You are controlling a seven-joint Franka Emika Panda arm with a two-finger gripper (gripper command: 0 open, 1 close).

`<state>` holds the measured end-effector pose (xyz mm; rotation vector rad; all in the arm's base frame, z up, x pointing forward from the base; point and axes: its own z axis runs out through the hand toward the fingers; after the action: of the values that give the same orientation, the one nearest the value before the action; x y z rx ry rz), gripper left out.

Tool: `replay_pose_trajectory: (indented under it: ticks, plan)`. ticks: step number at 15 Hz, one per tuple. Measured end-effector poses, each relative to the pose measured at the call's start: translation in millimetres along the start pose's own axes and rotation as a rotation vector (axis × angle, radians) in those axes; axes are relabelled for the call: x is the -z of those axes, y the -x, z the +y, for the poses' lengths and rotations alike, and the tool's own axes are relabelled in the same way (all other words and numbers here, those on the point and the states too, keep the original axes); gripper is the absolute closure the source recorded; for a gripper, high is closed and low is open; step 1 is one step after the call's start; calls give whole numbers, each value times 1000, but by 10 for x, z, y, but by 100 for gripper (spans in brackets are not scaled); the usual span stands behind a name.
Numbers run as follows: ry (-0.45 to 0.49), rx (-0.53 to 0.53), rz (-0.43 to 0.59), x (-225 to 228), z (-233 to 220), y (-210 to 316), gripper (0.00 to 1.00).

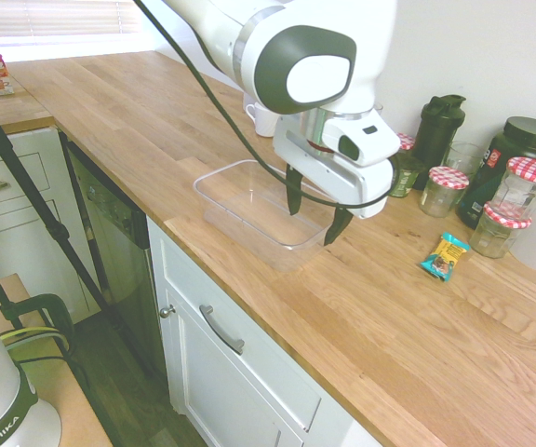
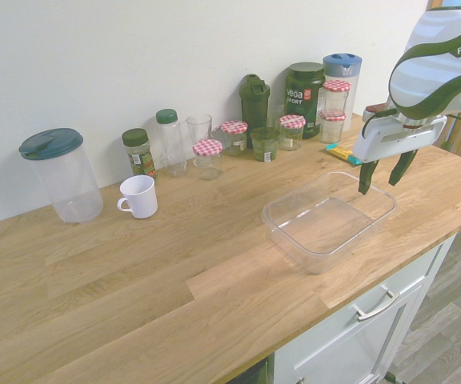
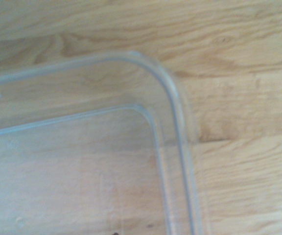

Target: Put the protein bar into the container

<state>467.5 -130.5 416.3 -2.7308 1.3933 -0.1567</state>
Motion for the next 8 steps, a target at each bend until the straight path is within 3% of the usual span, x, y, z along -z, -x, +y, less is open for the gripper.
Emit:
replay_pose_trajectory:
  ticks: [8]
  plan:
    - [-5,6,68,40,-429,-1044,0]
